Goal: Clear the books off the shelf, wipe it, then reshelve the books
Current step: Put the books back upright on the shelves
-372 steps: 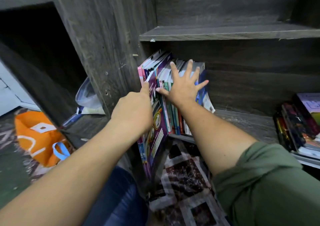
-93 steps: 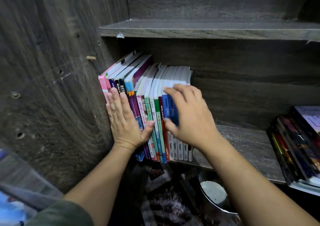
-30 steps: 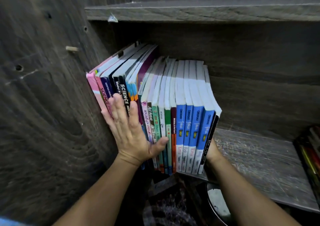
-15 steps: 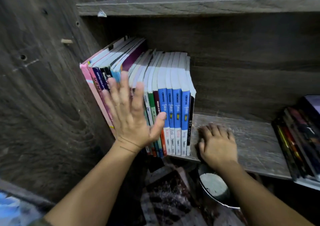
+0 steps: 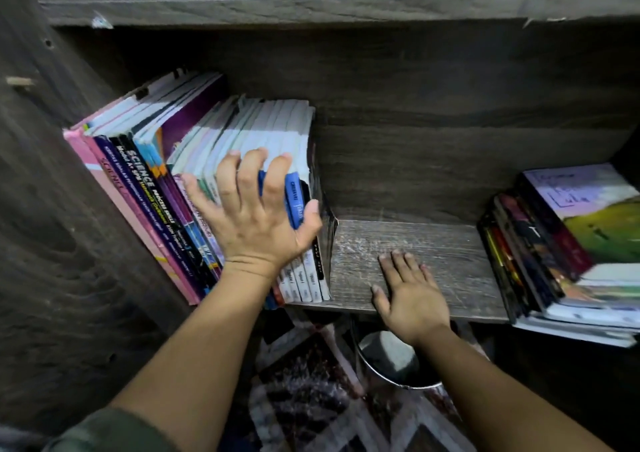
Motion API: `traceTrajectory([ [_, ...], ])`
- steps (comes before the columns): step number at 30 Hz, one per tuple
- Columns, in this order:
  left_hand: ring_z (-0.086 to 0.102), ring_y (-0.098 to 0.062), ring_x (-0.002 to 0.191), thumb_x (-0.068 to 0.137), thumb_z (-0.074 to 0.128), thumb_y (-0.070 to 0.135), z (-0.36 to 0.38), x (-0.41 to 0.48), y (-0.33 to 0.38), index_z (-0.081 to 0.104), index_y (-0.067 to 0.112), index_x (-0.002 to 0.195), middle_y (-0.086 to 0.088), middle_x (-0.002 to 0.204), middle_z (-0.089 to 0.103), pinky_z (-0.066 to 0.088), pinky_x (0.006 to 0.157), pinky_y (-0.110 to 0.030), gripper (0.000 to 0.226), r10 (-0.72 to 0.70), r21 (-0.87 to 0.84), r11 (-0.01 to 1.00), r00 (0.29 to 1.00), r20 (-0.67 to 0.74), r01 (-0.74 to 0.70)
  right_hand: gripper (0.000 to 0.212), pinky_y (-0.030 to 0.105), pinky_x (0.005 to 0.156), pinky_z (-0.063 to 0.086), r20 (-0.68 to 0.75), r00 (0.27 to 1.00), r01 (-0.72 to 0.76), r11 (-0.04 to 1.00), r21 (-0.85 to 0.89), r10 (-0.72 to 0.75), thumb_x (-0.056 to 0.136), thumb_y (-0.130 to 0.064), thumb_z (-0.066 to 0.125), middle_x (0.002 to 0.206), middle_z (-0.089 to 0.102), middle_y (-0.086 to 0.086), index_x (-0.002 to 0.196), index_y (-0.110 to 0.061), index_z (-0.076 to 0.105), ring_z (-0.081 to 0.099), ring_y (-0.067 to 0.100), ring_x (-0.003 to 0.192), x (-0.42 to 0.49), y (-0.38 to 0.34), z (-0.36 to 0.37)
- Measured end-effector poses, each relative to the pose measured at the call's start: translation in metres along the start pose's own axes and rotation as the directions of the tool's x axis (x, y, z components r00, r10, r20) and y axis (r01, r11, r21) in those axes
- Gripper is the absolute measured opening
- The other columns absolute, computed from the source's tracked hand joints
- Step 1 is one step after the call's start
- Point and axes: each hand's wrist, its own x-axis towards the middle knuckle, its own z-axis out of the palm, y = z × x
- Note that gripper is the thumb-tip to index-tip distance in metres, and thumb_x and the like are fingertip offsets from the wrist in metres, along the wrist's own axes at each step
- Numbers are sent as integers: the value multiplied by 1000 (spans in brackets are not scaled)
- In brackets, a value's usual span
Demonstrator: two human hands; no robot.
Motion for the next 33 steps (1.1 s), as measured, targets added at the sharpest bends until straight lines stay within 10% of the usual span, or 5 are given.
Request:
traceTrajectory([
  [5,24,-38,140,70,56,26,-10,2,32,46,10,124,-14,137,48,-8,115,-55,57,-36,-130,991,999,27,39,87,37,118,0,-22,1000,17,999,32,-16,79,-61,-4,161,14,3,154,-21,17,6,22,149,-1,1,0],
  [14,40,-29,116,76,54,40,4,8,29,49,13,116,-6,119,44,9,114,-47,49,2,-83,997,999,-33,-5,85,36,118,-4,15,999,29,998,63,-30,81,-64,-4,162,8,0,154,-23,12,2,19,149,-4,3,-7],
  [22,26,-39,136,75,56,41,-49,21,63,50,10,128,-17,140,39,-2,111,-65,61,-132,-107,978,926,353,180,56,36,116,23,-31,999,48,990,131,-44,93,-44,51,150,37,7,143,-22,41,26,25,142,-15,37,-93],
  [28,37,-38,128,71,58,43,-60,15,132,57,16,120,-12,132,48,17,109,-62,56,258,-355,930,852,455,-92,45,40,104,38,-450,891,-17,996,92,57,77,-26,70,124,61,14,120,-14,66,53,34,120,-64,107,-155],
  [33,39,-28,124,82,57,45,-42,0,220,44,20,132,-6,131,45,30,109,-46,57,584,-562,790,579,569,-246,65,45,117,16,-286,911,-289,955,73,297,82,-40,63,152,34,6,142,-27,43,23,28,143,-96,174,-145],
])
